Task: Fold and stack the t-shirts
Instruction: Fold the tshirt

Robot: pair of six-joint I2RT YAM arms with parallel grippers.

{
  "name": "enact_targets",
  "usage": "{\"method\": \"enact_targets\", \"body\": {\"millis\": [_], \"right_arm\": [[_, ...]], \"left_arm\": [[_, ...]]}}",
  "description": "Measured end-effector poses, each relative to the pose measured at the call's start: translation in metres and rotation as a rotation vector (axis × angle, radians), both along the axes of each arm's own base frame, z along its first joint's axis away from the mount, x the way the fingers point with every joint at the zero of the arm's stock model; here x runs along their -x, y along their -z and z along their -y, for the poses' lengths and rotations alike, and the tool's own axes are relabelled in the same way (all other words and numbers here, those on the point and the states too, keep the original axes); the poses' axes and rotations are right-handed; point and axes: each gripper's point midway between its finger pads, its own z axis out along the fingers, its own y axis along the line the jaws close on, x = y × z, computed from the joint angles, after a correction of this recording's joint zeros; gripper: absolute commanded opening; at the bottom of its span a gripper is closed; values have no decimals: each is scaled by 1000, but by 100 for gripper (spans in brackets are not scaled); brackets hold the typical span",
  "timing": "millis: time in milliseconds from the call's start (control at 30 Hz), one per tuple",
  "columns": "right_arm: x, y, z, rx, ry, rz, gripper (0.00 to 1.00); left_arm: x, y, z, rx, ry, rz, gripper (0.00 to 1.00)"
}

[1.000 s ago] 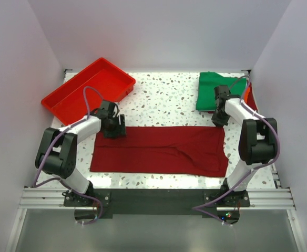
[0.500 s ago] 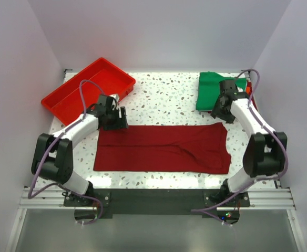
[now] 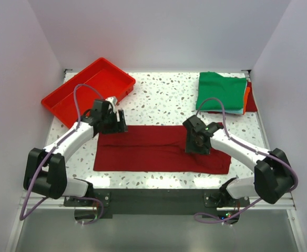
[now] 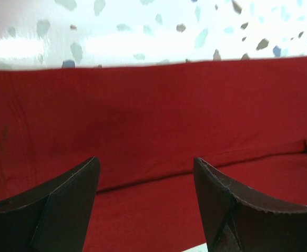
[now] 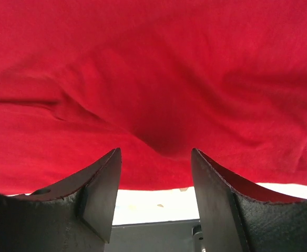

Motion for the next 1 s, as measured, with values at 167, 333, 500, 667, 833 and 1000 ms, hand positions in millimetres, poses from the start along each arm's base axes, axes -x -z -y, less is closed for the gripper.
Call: {"method": "enact_targets", "body": {"millis": [167,333,500,667,833,1000], "right_arm": [[14,18,2,31,31,-45,60],[11,24,8,75,46,-44,51],[13,36,12,118,47,-84,32],[7,24,18,163,53,-64,25],[-9,-9,30,223,65,22,53],[-22,-42,43,270,76,96,59]], "left_arm": [[11,8,-2,-1,2,-28,77],[13,-2,-2,9,2,9,77],[15,-1,-3,7,3,8,77],[15,-1,-4,3,2,8,78],[22,10,-7,-9,-2,-15,78],[31,22,-10,-19,-1,-47,79]]}}
